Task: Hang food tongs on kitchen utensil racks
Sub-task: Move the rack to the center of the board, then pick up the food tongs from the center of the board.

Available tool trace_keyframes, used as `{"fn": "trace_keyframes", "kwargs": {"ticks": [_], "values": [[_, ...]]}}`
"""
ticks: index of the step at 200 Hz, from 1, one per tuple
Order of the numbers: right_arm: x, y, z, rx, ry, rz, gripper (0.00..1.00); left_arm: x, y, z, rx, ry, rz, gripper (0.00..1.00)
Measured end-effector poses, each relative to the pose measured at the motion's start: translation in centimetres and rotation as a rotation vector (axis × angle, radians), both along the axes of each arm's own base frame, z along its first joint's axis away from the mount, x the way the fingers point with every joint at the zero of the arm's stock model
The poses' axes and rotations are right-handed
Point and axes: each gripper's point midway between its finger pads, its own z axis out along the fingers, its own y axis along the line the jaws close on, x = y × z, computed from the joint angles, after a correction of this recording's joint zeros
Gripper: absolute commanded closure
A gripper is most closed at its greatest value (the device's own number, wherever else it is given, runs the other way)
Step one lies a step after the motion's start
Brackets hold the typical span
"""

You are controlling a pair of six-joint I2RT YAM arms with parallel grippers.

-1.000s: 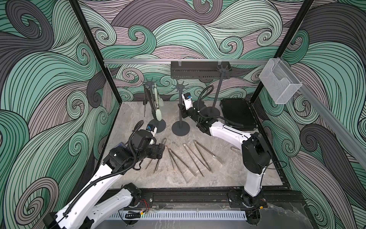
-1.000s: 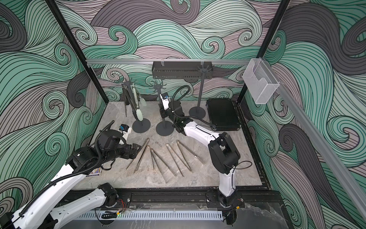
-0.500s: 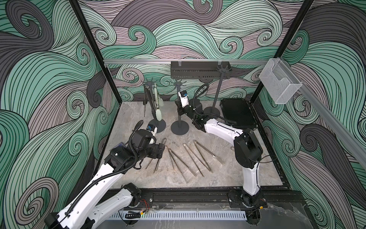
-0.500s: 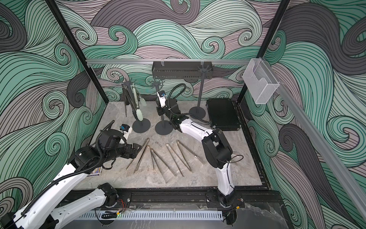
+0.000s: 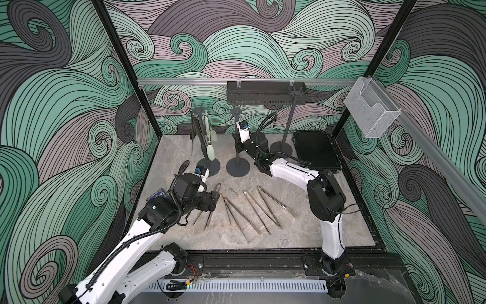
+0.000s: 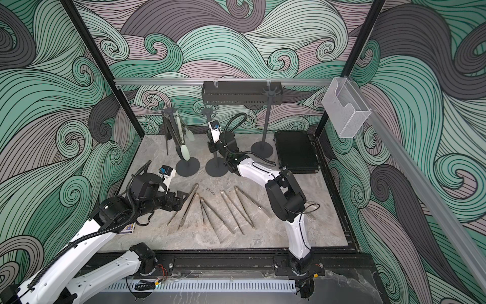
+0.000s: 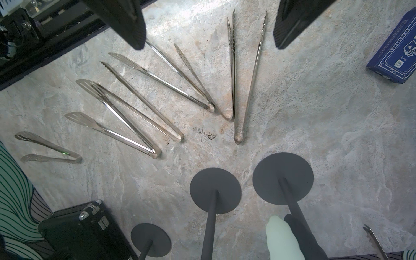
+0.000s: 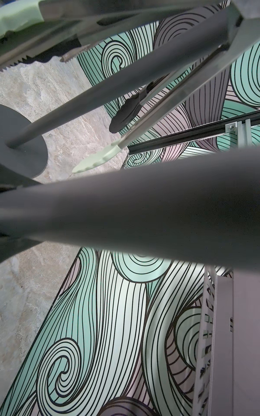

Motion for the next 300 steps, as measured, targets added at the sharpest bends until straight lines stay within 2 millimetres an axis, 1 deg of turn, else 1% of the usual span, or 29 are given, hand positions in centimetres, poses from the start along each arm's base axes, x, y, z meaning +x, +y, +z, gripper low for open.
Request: {"fn": "trace_keyframes", "kwargs": {"ticks": [2, 4, 11, 14, 18, 24, 40, 56, 69, 83, 97, 117, 125, 134, 138, 148, 160, 168, 180, 208, 221, 236, 256, 269, 288, 300], "values": [[0.0, 0.0, 0.0, 0.0, 0.0, 0.0, 0.57, 0.0, 0.0, 0.0, 0.0, 0.001, 0.0, 0.11], [0.0, 0.0, 0.0, 0.002, 0.001, -0.002, 0.51, 0.0, 0.0, 0.0, 0.0, 0.002, 0.0, 0.11], [0.0, -0.1, -0.1, -0.003, 0.001, -0.003, 0.21, 0.1, 0.0, -0.2, 0.001, 0.007, 0.001, 0.13], [0.1, -0.1, -0.2, -0.003, 0.004, -0.006, 0.12, 0.1, 0.0, -0.2, 0.003, 0.011, 0.001, 0.14], [0.1, -0.2, -0.4, -0.007, 0.005, -0.007, 0.05, 0.1, -0.1, -0.3, 0.005, 0.015, 0.001, 0.15], [0.1, -0.3, -0.6, -0.011, 0.008, -0.01, 0.01, 0.2, -0.1, -0.5, 0.01, 0.023, 0.0, 0.17], [0.1, -0.7, -1.3, -0.026, 0.017, -0.017, 0.01, 0.3, -0.1, -1.3, 0.026, 0.056, 0.006, 0.21], [-0.3, -1.2, -2.3, -0.046, 0.034, -0.022, 0.01, 0.3, 0.1, -2.0, 0.045, 0.098, 0.013, 0.23], [-1.0, -1.8, -2.7, -0.062, 0.046, -0.025, 0.01, 0.3, 0.3, -2.6, 0.057, 0.129, 0.023, 0.25], [-2.0, -2.7, -2.6, -0.071, 0.053, -0.028, 0.01, 0.2, 0.5, -3.2, 0.071, 0.163, 0.033, 0.26], [-3.4, -3.9, -1.4, -0.064, 0.043, -0.031, 0.01, 0.2, 0.7, -3.7, 0.09, 0.203, 0.043, 0.27], [-5.7, -5.9, 1.5, -0.034, 0.005, -0.039, 0.01, 1.0, 1.0, -4.4, 0.106, 0.258, 0.07, 0.29], [-7.0, -6.9, 2.7, -0.017, -0.012, -0.043, 0.01, 1.4, 1.1, -4.9, 0.109, 0.289, 0.083, 0.3], [-8.4, -8.2, 4.2, 0.005, -0.034, -0.052, 0.01, 1.8, 1.3, -5.8, 0.117, 0.329, 0.098, 0.32], [-8.9, -8.6, 4.4, 0.009, -0.038, -0.055, 0.01, 1.9, 1.4, -6.2, 0.121, 0.344, 0.104, 0.32], [-10.6, -10.3, 5.8, 0.034, -0.061, -0.069, 0.02, 2.3, 1.6, -7.5, 0.138, 0.396, 0.119, 0.33], [-12.5, -12.1, 6.5, 0.056, -0.073, -0.086, 0.04, 2.6, 1.8, -9.0, 0.157, 0.461, 0.134, 0.34], [-13.8, -13.4, 6.9, 0.07, -0.081, -0.096, 0.06, 2.9, 2.0, -10.2, 0.173, 0.508, 0.147, 0.37], [-15.8, -15.2, 7.1, 0.084, -0.079, -0.111, 0.08, 3.2, 2.4, -11.9, 0.198, 0.578, 0.169, 0.4], [-20.2, -19.3, 7.5, 0.128, -0.081, -0.143, 0.12, 4.1, 3.0, -15.3, 0.251, 0.692, 0.206, 0.4], [-22.1, -21.0, 7.7, 0.146, -0.088, -0.153, 0.15, 4.2, 3.2, -16.5, 0.272, 0.726, 0.22, 0.41], [-23.8, -22.6, 8.1, 0.162, -0.096, -0.166, 0.16, 4.5, 3.5, -17.5, 0.295, 0.743, 0.23, 0.43], [-25.4, -24.1, 8.5, 0.188, -0.102, -0.176, 0.18, 5.2, 3.5, -18.4, 0.316, 0.746, 0.239, 0.45], [-26.1, -24.7, 8.3, 0.197, -0.099, -0.178, 0.19, 5.6, 3.6, -18.8, 0.324, 0.741, 0.242, 0.46], [-26.4, -25.0, 7.7, 0.19, -0.082, -0.183, 0.2, 6.0, 3.6, -19.4, 0.334, 0.739, 0.246, 0.48], [-26.3, -25.0, 7.2, 0.18, -0.065, -0.184, 0.21, 6.3, 3.7, -19.7, 0.34, 0.735, 0.248, 0.5]]}}
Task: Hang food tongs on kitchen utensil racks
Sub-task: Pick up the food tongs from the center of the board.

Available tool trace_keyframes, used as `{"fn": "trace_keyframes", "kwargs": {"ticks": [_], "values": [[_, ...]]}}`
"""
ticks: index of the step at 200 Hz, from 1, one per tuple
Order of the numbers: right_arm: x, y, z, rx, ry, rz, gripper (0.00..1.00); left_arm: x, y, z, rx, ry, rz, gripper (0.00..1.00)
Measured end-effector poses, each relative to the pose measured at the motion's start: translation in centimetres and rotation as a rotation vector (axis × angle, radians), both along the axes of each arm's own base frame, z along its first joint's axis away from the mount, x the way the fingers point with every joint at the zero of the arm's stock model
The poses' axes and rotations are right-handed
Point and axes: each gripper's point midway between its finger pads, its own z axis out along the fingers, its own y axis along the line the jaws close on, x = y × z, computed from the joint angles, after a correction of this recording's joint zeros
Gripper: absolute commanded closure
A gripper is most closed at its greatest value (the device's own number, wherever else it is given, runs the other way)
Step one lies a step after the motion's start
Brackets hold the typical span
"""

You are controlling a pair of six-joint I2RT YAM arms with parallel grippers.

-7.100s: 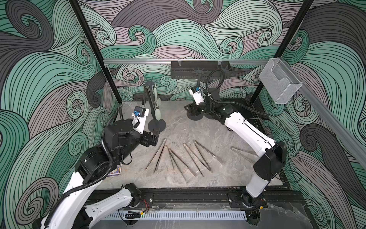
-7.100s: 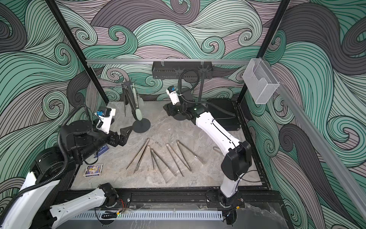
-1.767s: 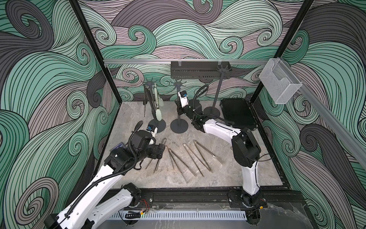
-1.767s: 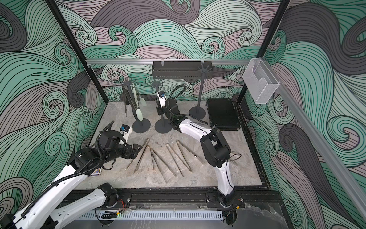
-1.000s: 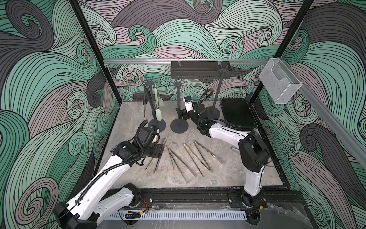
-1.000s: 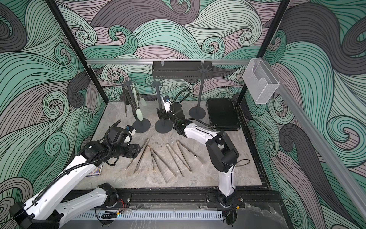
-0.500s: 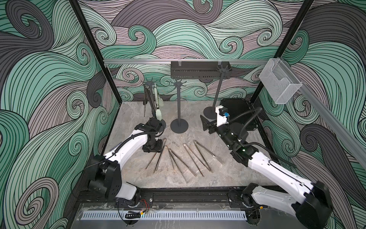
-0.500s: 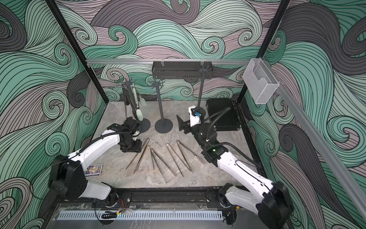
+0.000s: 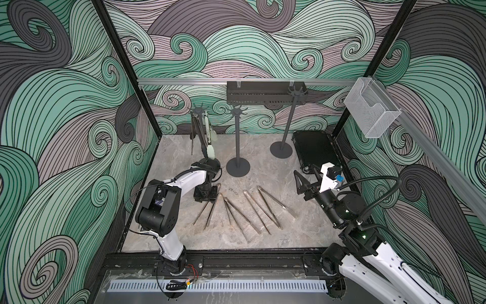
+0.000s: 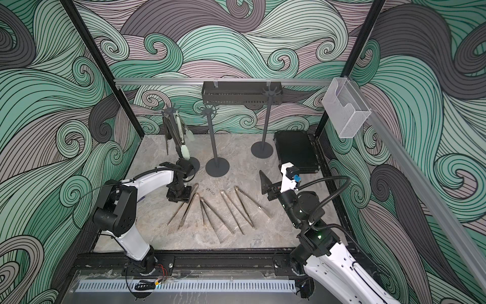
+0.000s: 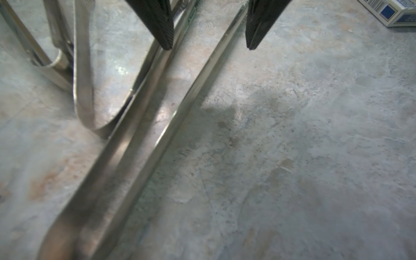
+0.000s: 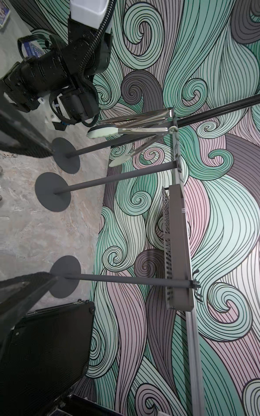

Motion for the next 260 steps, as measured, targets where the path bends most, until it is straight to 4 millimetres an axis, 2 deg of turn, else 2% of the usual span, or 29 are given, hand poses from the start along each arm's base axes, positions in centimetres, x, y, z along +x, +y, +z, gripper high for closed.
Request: {"fn": "trace_keyframes", "kwargs": {"ticks": [53, 109, 156, 204, 231, 260], "values": [[0.1, 0.1, -0.9, -0.016, 0.031, 0.0, 0.23, 0.5, -0.1, -2.1, 0.015, 0.022, -0.002, 0.67], [0.1, -0.2, -0.9, -0.014, 0.029, -0.009, 0.24, 0.9, -1.0, -2.2, -0.027, 0.01, -0.006, 0.91], [-0.1, -0.6, -0.5, -0.005, 0.017, -0.02, 0.25, 0.7, -1.7, -2.2, -0.019, 0.004, -0.035, 1.0], [-0.1, -0.8, -0.5, -0.005, 0.017, -0.033, 0.26, -0.2, -2.6, -2.0, 0.011, -0.007, -0.092, 1.0], [0.0, -1.0, -0.7, -0.009, 0.023, -0.046, 0.26, -1.0, -3.0, -0.5, 0.023, -0.043, -0.125, 1.0], [0.1, -1.1, -0.8, -0.015, 0.028, -0.053, 0.26, -0.4, -2.5, 3.8, 0.018, -0.181, -0.115, 1.0]]}}
